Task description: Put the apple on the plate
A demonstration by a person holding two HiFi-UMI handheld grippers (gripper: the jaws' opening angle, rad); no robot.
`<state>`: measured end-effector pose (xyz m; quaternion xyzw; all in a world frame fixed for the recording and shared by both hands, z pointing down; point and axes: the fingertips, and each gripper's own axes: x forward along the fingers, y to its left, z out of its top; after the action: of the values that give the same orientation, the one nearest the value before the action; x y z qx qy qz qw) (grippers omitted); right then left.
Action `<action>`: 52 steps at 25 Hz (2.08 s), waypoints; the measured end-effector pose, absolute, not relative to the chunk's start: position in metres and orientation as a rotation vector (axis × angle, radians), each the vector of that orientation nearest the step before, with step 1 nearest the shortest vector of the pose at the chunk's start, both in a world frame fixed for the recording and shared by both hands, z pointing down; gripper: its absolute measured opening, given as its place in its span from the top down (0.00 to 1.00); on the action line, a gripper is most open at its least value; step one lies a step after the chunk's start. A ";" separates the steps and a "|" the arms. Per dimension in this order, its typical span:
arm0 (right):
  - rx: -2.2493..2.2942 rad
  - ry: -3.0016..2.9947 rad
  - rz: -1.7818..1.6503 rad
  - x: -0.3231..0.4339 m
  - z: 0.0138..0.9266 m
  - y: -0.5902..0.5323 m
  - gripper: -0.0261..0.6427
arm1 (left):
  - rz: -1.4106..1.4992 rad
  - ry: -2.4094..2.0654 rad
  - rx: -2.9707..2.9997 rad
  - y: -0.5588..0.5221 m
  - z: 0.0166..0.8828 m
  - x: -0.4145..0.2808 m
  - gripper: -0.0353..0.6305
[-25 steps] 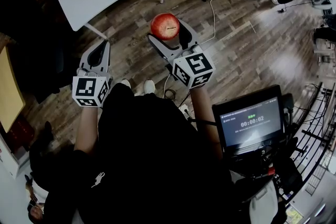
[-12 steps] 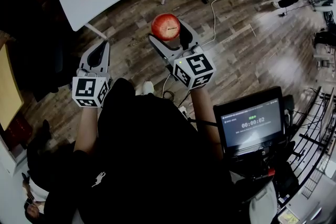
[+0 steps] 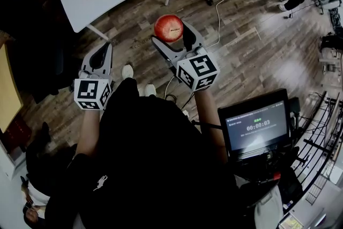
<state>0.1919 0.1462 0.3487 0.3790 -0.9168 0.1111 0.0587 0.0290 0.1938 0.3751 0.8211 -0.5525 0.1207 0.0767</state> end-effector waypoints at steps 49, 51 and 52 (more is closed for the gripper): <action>1.350 -2.638 0.354 0.073 0.330 -0.038 0.37 | 0.316 -1.358 2.614 -0.029 0.367 -0.078 0.94; 1.366 -2.626 0.357 0.069 0.331 -0.042 0.37 | 0.313 -1.340 2.619 -0.036 0.369 -0.082 0.94; 1.372 -2.620 0.359 0.067 0.332 -0.044 0.37 | 0.311 -1.332 2.622 -0.039 0.370 -0.085 0.94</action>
<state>0.0670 -0.0441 0.3315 0.4589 -0.8765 0.1201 0.0814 -0.0846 -0.0387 0.3698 0.8829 -0.4484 0.1048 0.0921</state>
